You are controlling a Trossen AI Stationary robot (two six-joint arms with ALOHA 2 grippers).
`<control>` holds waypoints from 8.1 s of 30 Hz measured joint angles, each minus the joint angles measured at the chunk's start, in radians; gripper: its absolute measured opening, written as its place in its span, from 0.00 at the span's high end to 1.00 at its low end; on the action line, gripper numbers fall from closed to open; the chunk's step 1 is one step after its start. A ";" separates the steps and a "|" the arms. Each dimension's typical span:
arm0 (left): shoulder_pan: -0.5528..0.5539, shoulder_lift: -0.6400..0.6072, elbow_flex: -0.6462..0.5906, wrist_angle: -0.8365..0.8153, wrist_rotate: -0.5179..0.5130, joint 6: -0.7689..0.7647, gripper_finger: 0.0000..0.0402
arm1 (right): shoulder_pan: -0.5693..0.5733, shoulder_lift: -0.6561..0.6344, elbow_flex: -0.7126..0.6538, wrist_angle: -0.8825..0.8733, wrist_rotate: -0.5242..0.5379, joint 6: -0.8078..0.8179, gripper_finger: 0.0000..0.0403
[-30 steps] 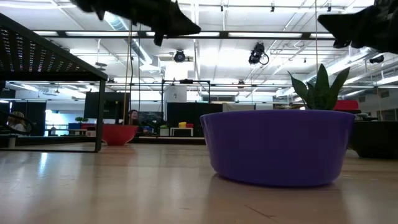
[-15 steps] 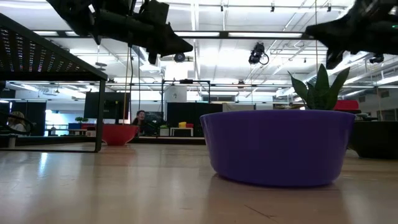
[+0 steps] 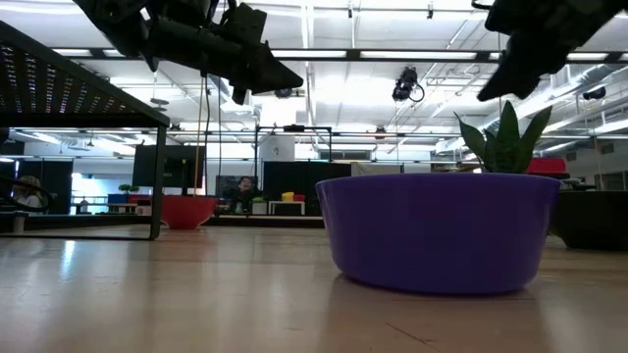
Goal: Pick & Place Mini bowls
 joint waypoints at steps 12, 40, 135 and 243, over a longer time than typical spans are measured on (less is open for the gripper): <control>0.000 0.000 0.000 -0.037 0.000 -0.001 0.97 | 0.163 0.268 0.191 -0.396 -0.267 0.112 0.63; 0.000 0.000 0.000 -0.056 0.000 0.000 0.97 | 0.785 0.428 0.048 0.240 -0.251 0.619 0.54; -0.332 0.127 0.396 -0.549 0.290 0.468 0.46 | 0.109 0.508 0.180 0.520 -0.413 -0.598 0.98; -1.002 0.593 1.427 -2.126 -0.144 -1.103 0.97 | 0.047 0.385 0.092 0.733 -0.379 -0.911 0.89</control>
